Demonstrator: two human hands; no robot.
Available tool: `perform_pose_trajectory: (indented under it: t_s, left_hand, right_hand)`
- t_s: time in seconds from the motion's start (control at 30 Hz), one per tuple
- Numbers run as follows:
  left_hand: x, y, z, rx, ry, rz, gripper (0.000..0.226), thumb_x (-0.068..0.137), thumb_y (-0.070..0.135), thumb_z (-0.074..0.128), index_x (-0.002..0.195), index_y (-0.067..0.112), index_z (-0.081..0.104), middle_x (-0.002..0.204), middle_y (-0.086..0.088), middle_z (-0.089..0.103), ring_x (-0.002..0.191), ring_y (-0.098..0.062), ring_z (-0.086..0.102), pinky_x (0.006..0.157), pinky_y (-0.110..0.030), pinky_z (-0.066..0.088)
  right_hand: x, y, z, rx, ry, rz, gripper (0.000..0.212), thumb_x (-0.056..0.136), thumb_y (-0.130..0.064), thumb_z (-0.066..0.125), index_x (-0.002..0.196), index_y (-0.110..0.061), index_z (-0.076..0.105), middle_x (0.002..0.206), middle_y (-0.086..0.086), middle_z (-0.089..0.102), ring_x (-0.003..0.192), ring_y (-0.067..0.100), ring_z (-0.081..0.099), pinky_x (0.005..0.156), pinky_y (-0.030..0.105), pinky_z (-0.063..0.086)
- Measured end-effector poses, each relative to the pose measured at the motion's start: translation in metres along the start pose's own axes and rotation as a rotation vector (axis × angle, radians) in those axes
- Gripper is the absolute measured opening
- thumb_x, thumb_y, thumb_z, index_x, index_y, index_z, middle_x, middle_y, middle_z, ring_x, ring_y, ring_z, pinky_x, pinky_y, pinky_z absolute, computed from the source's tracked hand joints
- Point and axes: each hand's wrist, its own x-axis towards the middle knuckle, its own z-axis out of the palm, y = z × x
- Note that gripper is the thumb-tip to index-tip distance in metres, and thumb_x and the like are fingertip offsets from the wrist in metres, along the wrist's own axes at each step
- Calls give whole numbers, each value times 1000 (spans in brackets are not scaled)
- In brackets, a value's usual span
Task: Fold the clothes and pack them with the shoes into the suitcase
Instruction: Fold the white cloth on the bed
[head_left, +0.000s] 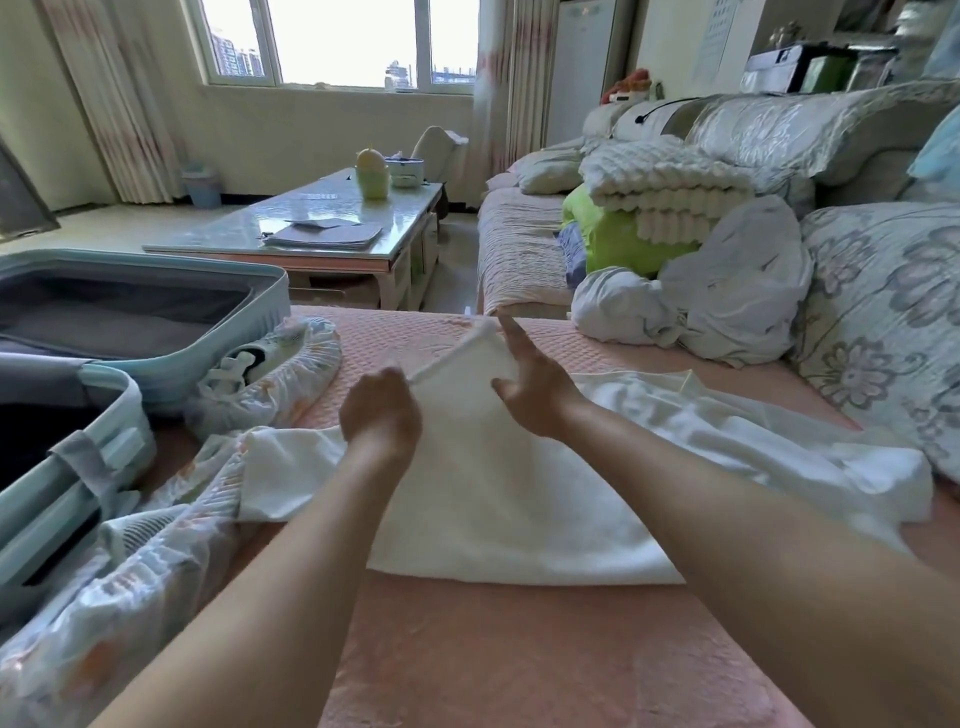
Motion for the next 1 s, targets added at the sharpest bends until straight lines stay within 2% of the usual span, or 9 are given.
perform_pose_trajectory:
  t_s: [0.07, 0.13, 0.23, 0.3, 0.37, 0.47, 0.6, 0.8, 1.0]
  left_hand:
    - [7, -16, 3, 118, -41, -136, 36, 93, 3, 43, 127, 7, 54, 126, -19, 60, 117, -36, 58, 95, -43, 48]
    - [3, -18, 10, 228, -13, -94, 46, 94, 3, 43, 140, 8, 40, 137, -18, 48, 127, -35, 47, 103, -44, 41]
    - [-8, 3, 27, 103, -6, 340, 52, 89, 5, 47, 139, 19, 45, 137, -9, 51, 126, -29, 47, 104, -40, 39]
    - [-17, 19, 38, 95, -254, 535, 48, 98, 27, 49, 145, 30, 42, 148, -1, 44, 137, -24, 38, 112, -39, 32]
    - [-23, 24, 49, 185, -529, 469, 58, 100, 50, 39, 154, 35, 24, 163, 0, 20, 150, -24, 14, 121, -46, 15]
    - [-28, 22, 62, 289, -599, 323, 63, 100, 59, 23, 157, 38, 7, 166, -1, -5, 152, -30, -5, 121, -54, -2]
    - [-25, 39, 65, 288, -566, 282, 64, 100, 59, 22, 158, 35, 9, 166, -3, -3, 153, -29, -4, 121, -54, 0]
    - [-47, 127, 87, 132, -475, 559, 58, 104, 49, 29, 158, 32, 15, 166, 2, 11, 153, -19, 6, 122, -40, 9]
    - [-60, 220, 129, 52, -525, 711, 55, 104, 45, 32, 156, 27, 23, 164, 2, 18, 151, -19, 14, 120, -38, 15]
  right_hand:
    - [6, 1, 3, -60, -41, -37, 86, 91, -10, 54, 159, -37, 9, 154, 9, 45, 130, 33, 52, 108, 36, 41]
    - [5, 17, 7, -129, -41, -48, 76, 90, -6, 51, 157, -31, 25, 155, 8, 43, 135, 32, 48, 112, 36, 38]
    - [-6, 48, 15, -322, -170, 37, 49, 99, -21, 48, 148, -29, 46, 163, 0, 30, 147, 23, 34, 119, 37, 29]
    - [-15, 68, 18, -431, -282, 99, 48, 103, -36, 44, 150, -29, 42, 166, 1, 22, 151, 20, 23, 122, 39, 22]
    - [-26, 85, 12, -494, -328, 112, 55, 104, -45, 39, 156, -28, 32, 168, 3, 14, 154, 20, 14, 123, 38, 14]
    - [-37, 114, -12, -540, -305, 127, 59, 105, -49, 34, 159, -29, 23, 168, 3, 10, 155, 19, 7, 123, 36, 9]
    - [-45, 152, -46, -528, -194, 110, 48, 104, -38, 40, 150, -26, 44, 162, 4, 32, 150, 22, 27, 120, 39, 24]
    - [-59, 204, -91, -747, 165, -23, 37, 76, -8, 66, 108, -24, 73, 118, 8, 67, 102, 34, 65, 89, 44, 48]
    - [-40, 234, -132, -683, 200, 432, 54, 89, -60, 56, 128, -24, 59, 125, 7, 61, 116, 29, 56, 95, 37, 42]
